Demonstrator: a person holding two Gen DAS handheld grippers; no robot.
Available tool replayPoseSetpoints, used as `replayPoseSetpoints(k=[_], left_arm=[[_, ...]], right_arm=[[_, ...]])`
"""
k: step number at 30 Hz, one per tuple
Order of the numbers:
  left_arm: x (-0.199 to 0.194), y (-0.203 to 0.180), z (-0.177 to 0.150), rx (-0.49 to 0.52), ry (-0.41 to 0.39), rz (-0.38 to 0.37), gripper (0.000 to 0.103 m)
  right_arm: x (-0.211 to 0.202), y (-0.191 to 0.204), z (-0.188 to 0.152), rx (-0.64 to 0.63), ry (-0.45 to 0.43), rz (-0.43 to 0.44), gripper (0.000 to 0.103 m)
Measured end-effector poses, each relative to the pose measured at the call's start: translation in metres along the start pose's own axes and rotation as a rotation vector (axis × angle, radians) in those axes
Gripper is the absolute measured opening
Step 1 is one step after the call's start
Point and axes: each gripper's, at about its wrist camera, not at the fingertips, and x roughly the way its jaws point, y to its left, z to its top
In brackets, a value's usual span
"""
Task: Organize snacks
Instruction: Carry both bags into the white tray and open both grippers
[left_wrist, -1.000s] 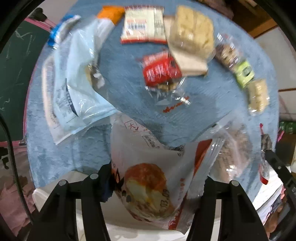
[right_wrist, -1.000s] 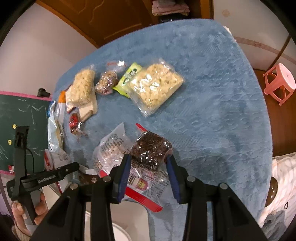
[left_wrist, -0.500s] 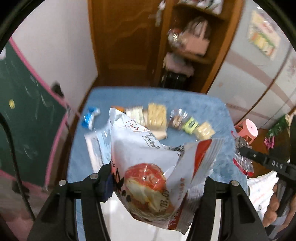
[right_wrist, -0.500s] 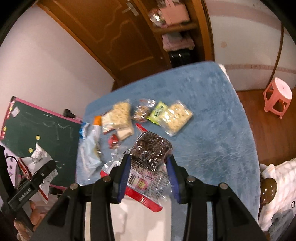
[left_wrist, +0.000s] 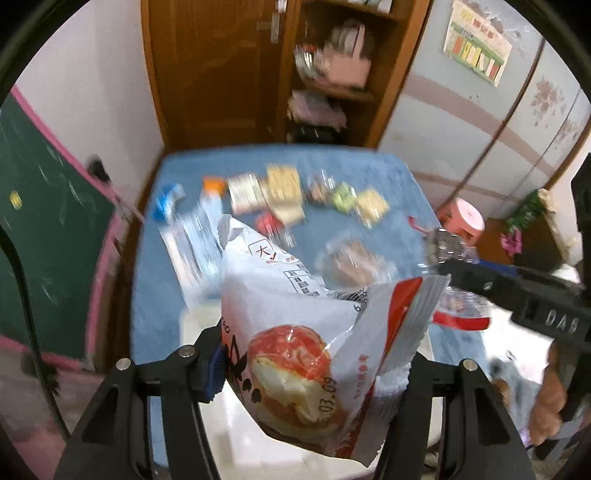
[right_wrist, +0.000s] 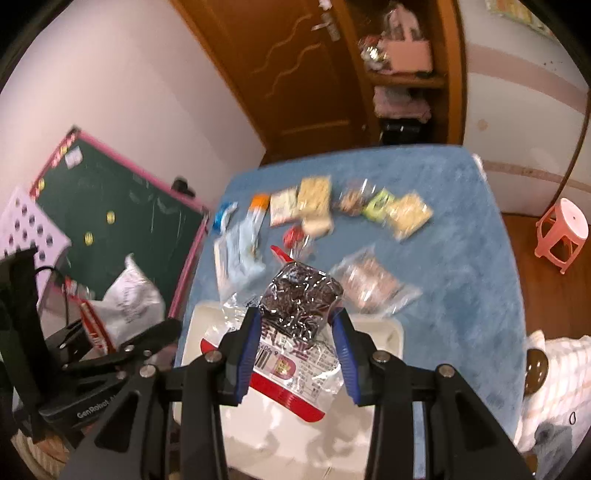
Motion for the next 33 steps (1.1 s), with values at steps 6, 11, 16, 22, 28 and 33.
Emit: replayPoseSetpoints(k=[6,11,16,22,28,33], left_arm=[[0.046,0.001,-0.046,0.028,0.164,0.01,0.058],[0.069,0.002,-0.07,0.027,0.269,-0.018,0.059],[0.078,0.012,-0.078,0.022,0.287,0.029,0.06],[0.084,0.014,-0.08,0.03,0.291,0.053,0.069],[0.085,0.014,-0.08,0.029,0.277,0.07,0.093],[0.088,0.018,-0.081,-0.019,0.276,0.029,0.102]], right_arm=[[0.044,0.01,-0.045,0.008,0.148,-0.041,0.04],[0.066,0.013,-0.071,0.004,0.223,-0.076,0.04],[0.084,0.011,-0.086,0.015,0.263,-0.11,0.041],[0.098,0.004,-0.093,0.046,0.294,-0.134,0.047],[0.098,0.002,-0.094,0.044,0.275,-0.161,0.054],[0.093,-0.005,-0.094,0.083,0.237,-0.183,0.056]])
